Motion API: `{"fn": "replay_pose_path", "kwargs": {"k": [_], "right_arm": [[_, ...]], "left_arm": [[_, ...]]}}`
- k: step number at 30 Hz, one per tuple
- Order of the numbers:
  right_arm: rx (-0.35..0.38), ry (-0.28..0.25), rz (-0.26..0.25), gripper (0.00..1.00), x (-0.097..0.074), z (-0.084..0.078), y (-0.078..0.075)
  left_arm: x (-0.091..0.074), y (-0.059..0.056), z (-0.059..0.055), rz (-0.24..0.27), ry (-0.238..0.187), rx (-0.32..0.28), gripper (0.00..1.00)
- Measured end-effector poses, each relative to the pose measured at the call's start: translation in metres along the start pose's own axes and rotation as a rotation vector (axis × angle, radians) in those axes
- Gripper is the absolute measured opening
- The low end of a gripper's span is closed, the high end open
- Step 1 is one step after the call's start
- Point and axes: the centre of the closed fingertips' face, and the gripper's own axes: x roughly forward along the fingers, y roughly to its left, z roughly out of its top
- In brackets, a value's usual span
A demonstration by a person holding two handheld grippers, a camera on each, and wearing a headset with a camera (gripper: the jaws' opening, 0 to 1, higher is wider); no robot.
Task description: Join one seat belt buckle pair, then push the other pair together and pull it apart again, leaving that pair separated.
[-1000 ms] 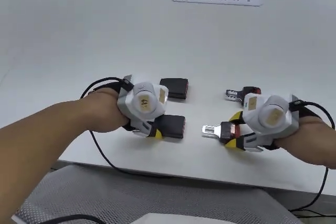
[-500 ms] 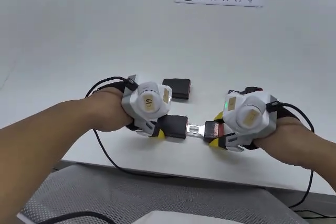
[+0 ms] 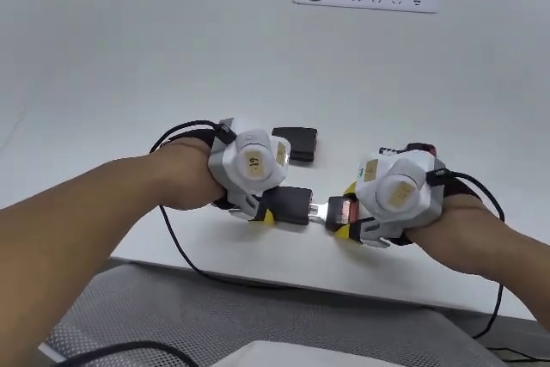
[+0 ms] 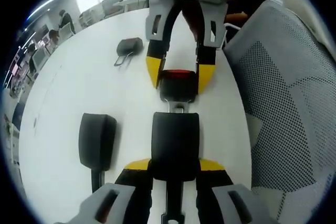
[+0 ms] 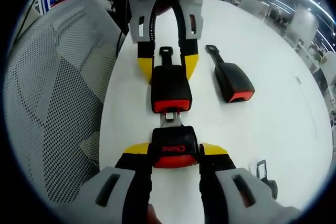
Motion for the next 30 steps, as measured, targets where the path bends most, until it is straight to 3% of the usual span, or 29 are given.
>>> {"fn": "replay_pose_path", "kwargs": {"k": [3,9,15,20,22,24,30], "right_arm": [[0.018,-0.029,0.016,0.34,-0.001,-0.001,-0.001],[0.017,-0.03,0.006,0.33,0.003,0.004,-0.001],[0.008,-0.025,0.01,0.32,0.006,0.008,0.0],[0.007,-0.026,-0.01,0.32,0.012,0.018,0.004],[0.043,-0.005,-0.028,0.32,0.008,0.011,0.0],[0.031,-0.027,-0.018,0.32,0.011,0.012,-0.001],[0.026,-0.017,-0.022,0.32,0.012,0.013,0.001]], "left_arm": [[-0.001,-0.001,0.001,0.001,0.003,0.002,0.32],[-0.001,-0.001,0.002,0.0,0.04,0.014,0.31],[-0.002,-0.002,0.001,0.0,0.012,0.022,0.31],[-0.001,-0.002,0.001,-0.002,0.024,0.025,0.3],[-0.002,-0.002,-0.001,-0.003,0.027,0.022,0.3],[-0.001,-0.003,-0.001,-0.003,0.015,0.021,0.3],[0.0,-0.003,0.0,-0.003,0.009,0.022,0.31]]}}
